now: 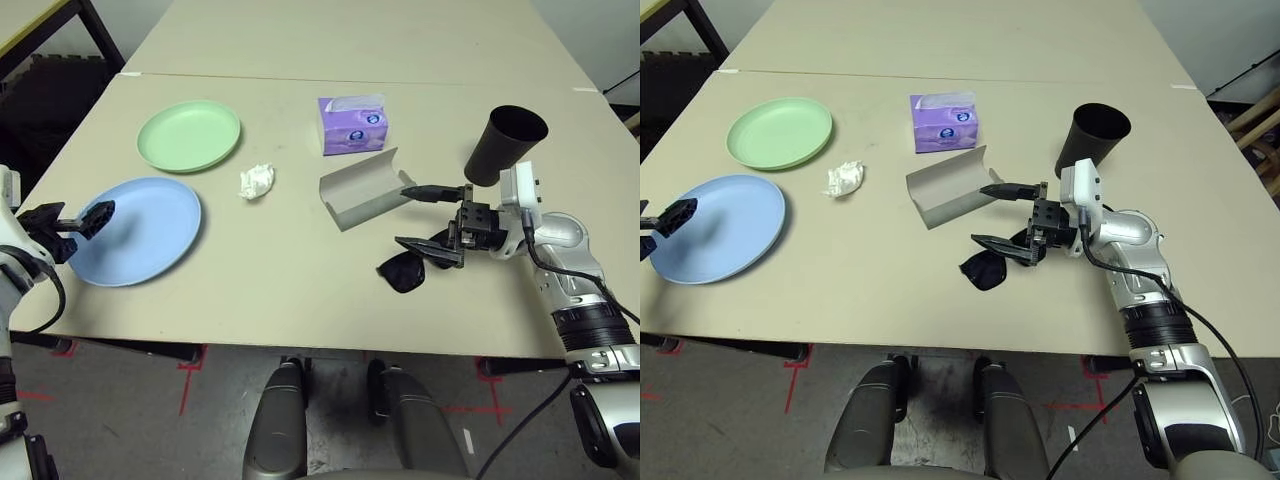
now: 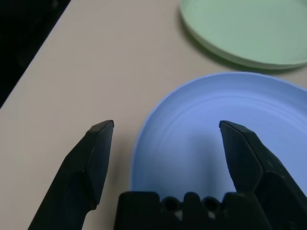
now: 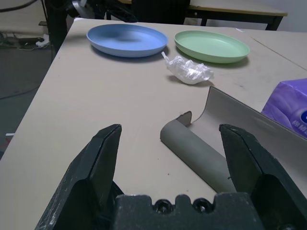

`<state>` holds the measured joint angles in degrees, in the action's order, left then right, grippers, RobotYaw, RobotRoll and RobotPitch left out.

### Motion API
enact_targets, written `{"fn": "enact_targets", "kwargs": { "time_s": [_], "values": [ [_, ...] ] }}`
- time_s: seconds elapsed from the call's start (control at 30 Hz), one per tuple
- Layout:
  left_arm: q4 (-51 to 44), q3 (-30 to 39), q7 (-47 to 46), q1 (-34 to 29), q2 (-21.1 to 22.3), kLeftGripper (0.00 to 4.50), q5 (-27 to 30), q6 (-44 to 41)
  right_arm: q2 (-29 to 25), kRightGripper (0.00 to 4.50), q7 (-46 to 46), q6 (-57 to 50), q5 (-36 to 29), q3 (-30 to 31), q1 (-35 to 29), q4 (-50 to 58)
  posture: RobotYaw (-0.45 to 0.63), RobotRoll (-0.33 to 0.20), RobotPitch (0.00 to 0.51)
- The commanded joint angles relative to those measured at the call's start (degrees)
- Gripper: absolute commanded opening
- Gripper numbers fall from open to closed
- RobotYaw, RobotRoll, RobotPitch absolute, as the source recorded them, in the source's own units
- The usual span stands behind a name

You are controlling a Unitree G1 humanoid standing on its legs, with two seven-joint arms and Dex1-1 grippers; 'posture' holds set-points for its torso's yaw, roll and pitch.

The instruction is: Organize and tidy the items on the table.

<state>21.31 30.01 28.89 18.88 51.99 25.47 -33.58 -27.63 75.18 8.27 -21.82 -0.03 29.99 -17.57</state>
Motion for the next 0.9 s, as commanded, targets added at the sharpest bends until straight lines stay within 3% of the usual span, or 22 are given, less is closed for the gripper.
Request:
{"fn": "enact_targets", "kwargs": {
  "time_s": [0.03,0.3,0.6,0.7,0.9],
  "values": [
    [4.5,-1.7,0.3,1.4,1.7,4.48,-2.3,-1.3,0.0,4.50,0.3,0.0,-0.2,0.6,-1.0,1.2,0.20,0.000,0.210],
    [11.5,-3.2,2.1,3.5,3.2,4.48,-4.6,0.2,0.2,4.50,-0.1,-0.7,-0.5,0.8,-1.2,2.9,0.19,0.000,0.213],
    [13.2,-4.0,4.2,3.0,3.4,4.48,-5.9,0.4,0.1,4.50,-0.5,-1.1,-0.5,0.9,-1.8,3.9,0.19,0.000,0.208],
    [13.3,-3.9,4.8,3.2,3.3,3.89,-5.9,0.3,0.1,4.50,-0.5,-1.2,-0.4,0.9,-1.7,4.0,0.18,0.000,0.207],
    [13.7,-4.0,5.3,3.5,3.2,1.60,-6.0,0.3,0.2,4.50,-0.8,-1.3,-0.5,0.9,-1.5,4.1,0.19,0.000,0.206]
  ]
}}
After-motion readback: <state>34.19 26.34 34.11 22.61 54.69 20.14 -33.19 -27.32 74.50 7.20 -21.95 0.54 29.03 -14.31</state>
